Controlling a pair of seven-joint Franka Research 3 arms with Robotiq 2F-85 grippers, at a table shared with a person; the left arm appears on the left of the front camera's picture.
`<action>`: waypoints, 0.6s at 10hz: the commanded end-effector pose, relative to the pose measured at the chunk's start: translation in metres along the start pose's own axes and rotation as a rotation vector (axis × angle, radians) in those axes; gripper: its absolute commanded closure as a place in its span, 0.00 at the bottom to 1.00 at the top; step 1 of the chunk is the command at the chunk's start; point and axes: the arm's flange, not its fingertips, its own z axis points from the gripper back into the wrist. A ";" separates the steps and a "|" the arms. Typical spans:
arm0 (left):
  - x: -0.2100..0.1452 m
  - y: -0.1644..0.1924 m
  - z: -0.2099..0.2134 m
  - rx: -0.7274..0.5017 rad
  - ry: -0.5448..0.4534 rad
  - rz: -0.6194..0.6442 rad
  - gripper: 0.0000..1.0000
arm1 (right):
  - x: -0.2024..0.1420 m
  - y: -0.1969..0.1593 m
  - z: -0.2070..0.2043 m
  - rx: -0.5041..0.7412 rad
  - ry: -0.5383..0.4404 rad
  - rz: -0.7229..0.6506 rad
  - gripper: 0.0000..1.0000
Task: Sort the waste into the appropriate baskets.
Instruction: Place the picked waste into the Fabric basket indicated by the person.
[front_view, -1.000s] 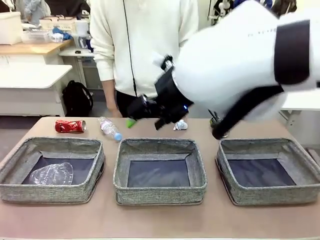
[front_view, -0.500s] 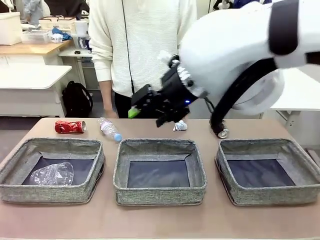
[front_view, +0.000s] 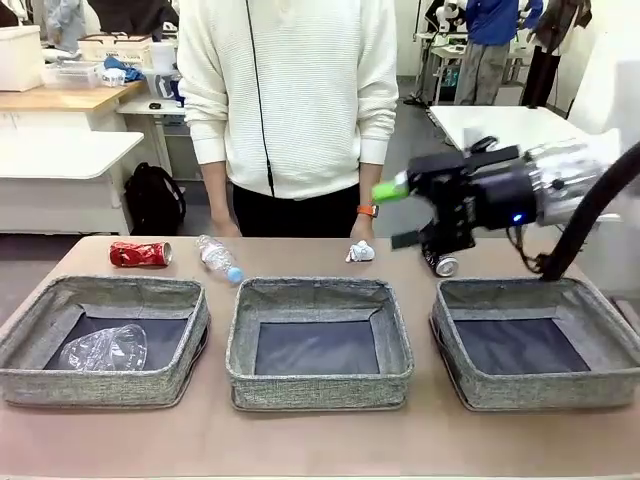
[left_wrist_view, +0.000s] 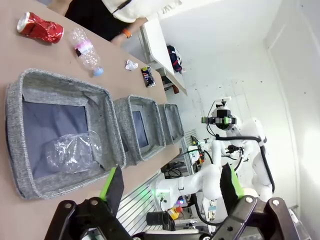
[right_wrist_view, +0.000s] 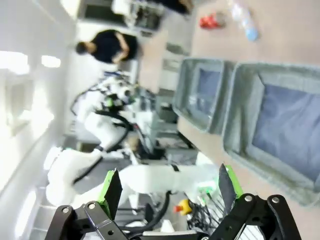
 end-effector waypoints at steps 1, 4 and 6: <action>0.001 -0.002 -0.001 -0.015 -0.006 -0.019 0.00 | -0.060 -0.086 0.064 0.163 -0.114 -0.051 0.00; 0.001 -0.002 -0.001 -0.015 -0.006 -0.019 0.00 | -0.137 -0.146 0.126 0.210 -0.251 -0.192 0.00; 0.001 -0.002 -0.001 -0.015 -0.006 -0.019 0.00 | -0.188 -0.156 0.139 0.188 -0.472 -0.144 0.00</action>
